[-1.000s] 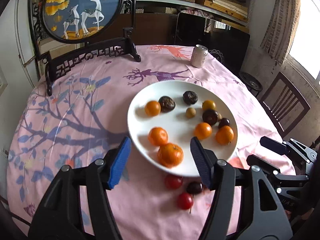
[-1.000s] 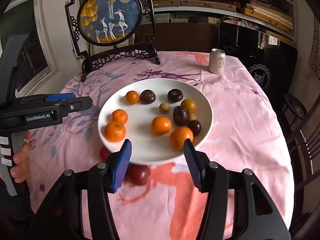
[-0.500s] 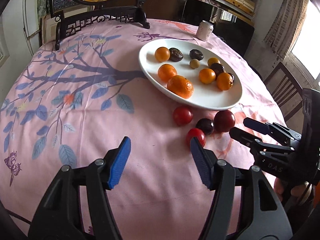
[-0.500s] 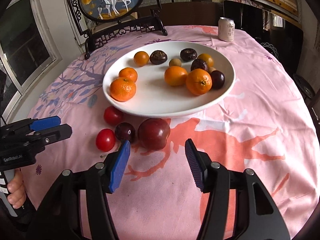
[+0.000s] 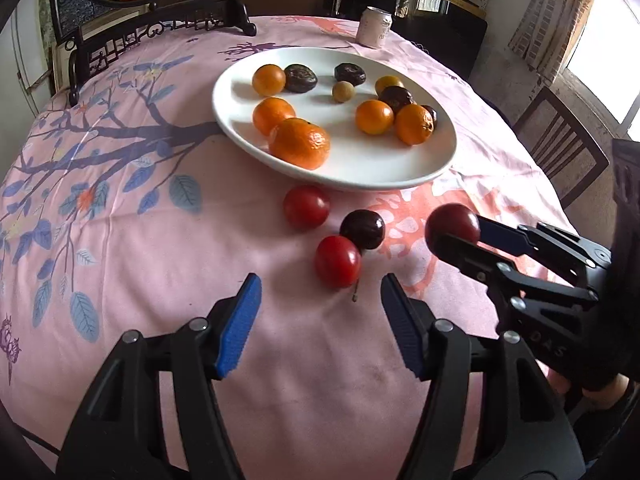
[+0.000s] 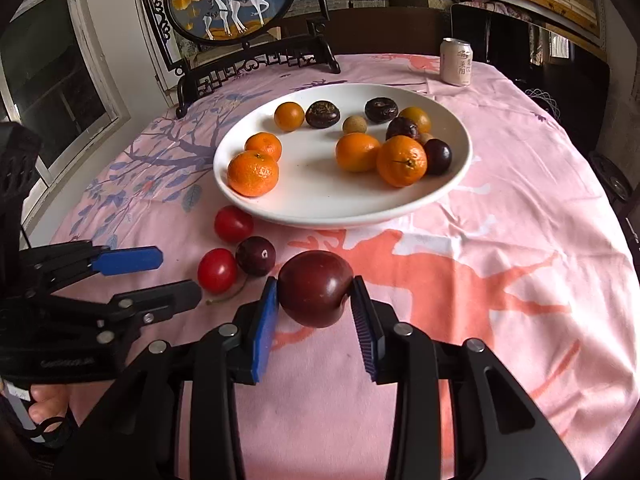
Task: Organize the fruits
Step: 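Grasp a dark red plum with the right tool while the left tool grasps a red cherry, then place the plum and the cherry on the white plate, opening both tools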
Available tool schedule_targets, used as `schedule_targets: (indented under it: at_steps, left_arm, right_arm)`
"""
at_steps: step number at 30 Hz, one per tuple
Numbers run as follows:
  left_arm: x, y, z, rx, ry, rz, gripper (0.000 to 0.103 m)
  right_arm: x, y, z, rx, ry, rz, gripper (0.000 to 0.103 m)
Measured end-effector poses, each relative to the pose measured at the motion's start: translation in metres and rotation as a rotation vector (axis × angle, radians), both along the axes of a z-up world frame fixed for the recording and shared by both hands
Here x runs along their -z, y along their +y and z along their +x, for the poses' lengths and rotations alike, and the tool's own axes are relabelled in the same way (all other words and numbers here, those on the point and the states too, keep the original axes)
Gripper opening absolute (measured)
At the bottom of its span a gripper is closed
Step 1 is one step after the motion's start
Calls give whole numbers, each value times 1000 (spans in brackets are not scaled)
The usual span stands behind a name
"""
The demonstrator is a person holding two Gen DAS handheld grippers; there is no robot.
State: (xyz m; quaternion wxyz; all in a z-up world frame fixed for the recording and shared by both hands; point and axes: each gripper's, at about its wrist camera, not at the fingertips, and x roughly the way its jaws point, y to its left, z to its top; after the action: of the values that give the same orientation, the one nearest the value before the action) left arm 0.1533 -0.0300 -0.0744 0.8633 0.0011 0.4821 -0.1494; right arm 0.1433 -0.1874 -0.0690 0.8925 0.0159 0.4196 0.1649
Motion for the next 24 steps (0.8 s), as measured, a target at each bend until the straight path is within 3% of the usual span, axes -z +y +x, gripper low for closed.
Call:
schedule_targets:
  at_steps: [4, 8, 13, 15, 24]
  left_arm:
    - [7, -10, 9, 2, 19, 7, 60]
    - [17, -12, 17, -3, 50, -6, 37]
    - [19, -10, 24, -7, 49, -33, 35]
    - [20, -10, 25, -2, 48, -44, 28]
    - [-3, 0, 2, 4, -9, -77, 28]
  right_arm:
    - [-2, -14, -20, 11, 3, 20, 37]
    - [-5, -24, -29, 21, -8, 37, 37]
    - [-8, -25, -32, 24, -18, 46, 37]
    - [-8, -25, -33, 24, -15, 50, 37]
    - [-17, -16, -35, 13, -34, 46, 37]
